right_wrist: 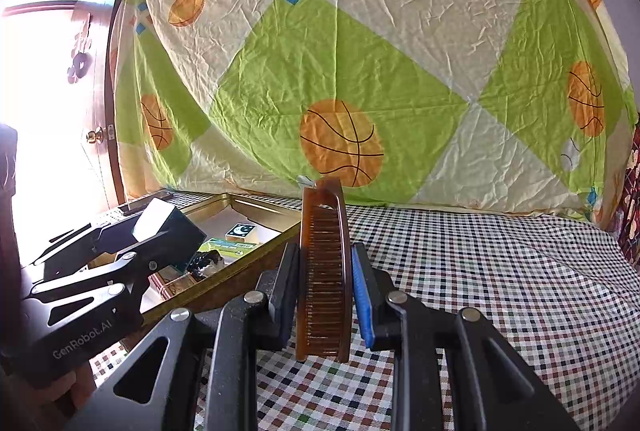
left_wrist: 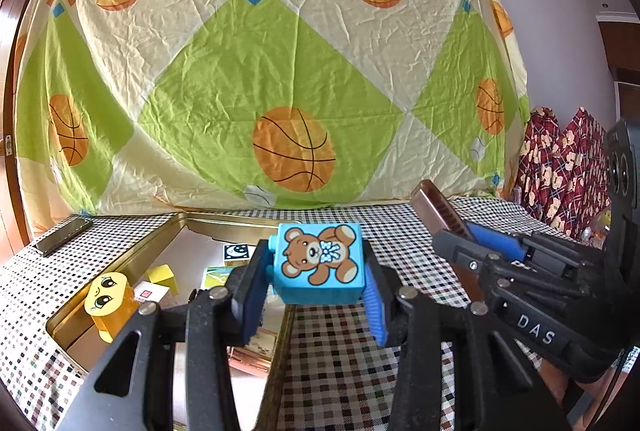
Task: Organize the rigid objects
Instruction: 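Carry the blue block over the tin with left tool while right tool carries the comb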
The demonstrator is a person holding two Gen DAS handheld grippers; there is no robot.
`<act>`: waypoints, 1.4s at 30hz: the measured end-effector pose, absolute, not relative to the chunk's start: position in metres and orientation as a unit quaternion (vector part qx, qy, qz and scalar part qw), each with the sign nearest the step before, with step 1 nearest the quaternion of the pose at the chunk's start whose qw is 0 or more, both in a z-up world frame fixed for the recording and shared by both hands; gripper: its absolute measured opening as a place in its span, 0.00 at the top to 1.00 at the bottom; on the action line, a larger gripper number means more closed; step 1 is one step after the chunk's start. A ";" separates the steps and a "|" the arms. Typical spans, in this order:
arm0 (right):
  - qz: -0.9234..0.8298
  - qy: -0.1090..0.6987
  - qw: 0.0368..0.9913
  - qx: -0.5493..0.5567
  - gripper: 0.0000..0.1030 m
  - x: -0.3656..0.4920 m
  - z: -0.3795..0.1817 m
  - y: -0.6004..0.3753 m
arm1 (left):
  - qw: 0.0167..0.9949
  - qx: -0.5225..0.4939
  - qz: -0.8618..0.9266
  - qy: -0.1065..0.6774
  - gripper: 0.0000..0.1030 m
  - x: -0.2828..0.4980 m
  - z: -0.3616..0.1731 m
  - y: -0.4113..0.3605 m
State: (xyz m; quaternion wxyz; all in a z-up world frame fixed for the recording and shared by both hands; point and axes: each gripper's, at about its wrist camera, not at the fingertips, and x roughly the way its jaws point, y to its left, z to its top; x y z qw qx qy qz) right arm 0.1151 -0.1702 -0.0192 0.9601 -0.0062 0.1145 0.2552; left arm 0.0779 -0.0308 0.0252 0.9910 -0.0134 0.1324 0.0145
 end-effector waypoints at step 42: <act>0.299 0.133 0.944 -0.037 0.73 0.106 -0.014 -0.096 | 0.992 -0.052 0.042 0.109 0.59 0.044 0.038 0.037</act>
